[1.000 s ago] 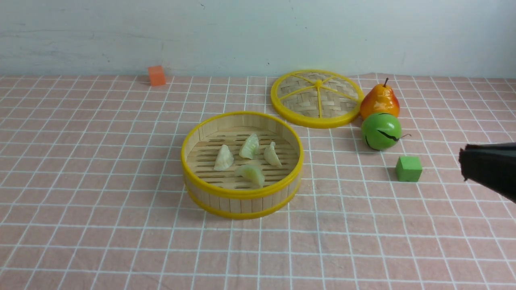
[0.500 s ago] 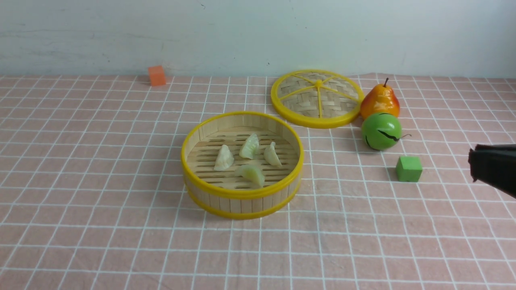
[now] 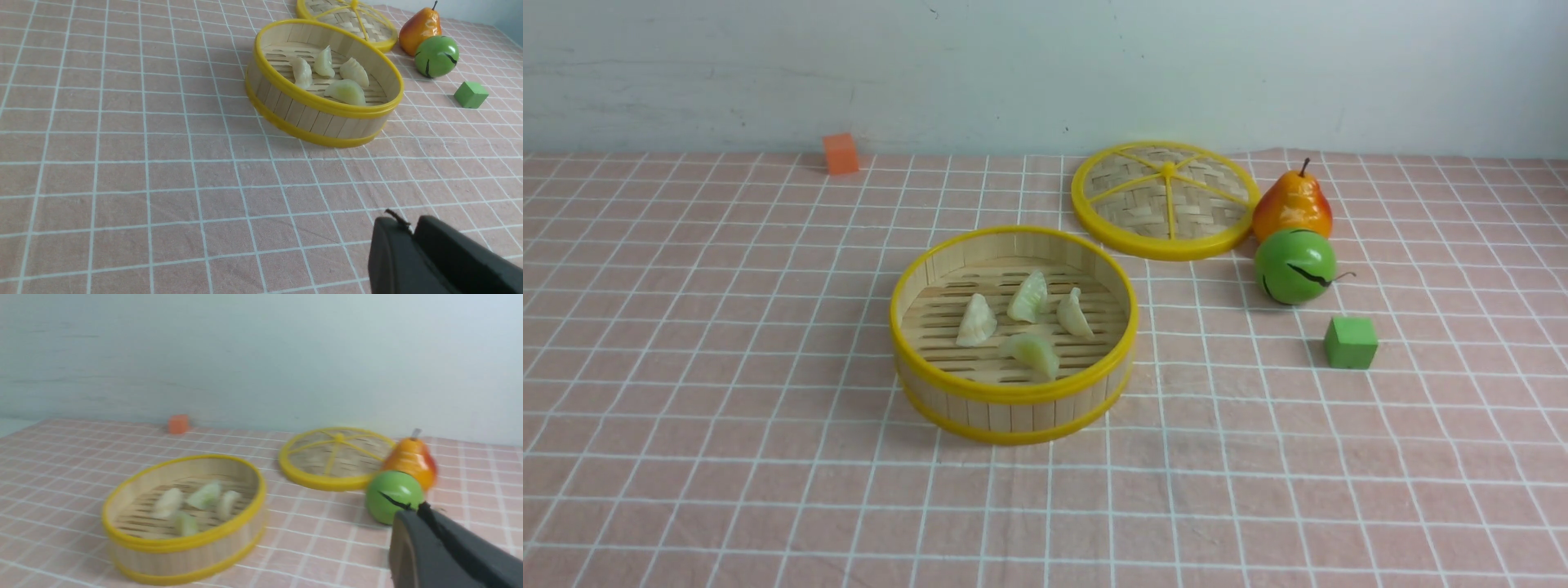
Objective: Put the dumplings into the steamer on the table with the pink tablecloth.
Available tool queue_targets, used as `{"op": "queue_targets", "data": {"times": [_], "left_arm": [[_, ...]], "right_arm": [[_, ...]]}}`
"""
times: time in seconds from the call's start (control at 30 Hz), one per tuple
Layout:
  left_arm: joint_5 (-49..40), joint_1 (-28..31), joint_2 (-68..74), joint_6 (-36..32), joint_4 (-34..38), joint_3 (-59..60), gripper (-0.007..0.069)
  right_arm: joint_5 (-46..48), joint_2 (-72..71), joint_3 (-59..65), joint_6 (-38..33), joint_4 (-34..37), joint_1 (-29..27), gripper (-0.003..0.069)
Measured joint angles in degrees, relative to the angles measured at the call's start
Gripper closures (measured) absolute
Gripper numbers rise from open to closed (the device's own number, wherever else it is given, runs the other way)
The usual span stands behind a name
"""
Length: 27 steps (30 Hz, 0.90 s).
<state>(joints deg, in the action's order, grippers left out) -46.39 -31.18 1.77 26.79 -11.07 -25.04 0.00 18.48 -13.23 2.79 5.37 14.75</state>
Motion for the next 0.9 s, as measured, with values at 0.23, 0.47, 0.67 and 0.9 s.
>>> {"op": "queue_targets", "data": {"times": [0.23, 0.47, 0.67, 0.9], "left_arm": [[0.0, 0.0, 0.0, 0.0, 0.0, 0.0, 0.0558], [0.0, 0.0, 0.0, 0.0, 0.0, 0.0, 0.0557], [0.0, 0.0, 0.0, 0.0, 0.0, 0.0, 0.0554], [0.0, 0.0, 0.0, 0.0, 0.0, 0.0, 0.0547]], "right_arm": [[4.2, -14.0, 12.5, 2.0, -3.7, -14.3, 0.0679], [13.4, -19.0, 14.7, 4.3, -7.1, -19.6, 0.0679], [20.1, -19.0, 14.5, 4.3, -7.4, -19.7, 0.0679], [21.8, -19.0, 14.2, 4.3, -7.4, -19.7, 0.0679]]}}
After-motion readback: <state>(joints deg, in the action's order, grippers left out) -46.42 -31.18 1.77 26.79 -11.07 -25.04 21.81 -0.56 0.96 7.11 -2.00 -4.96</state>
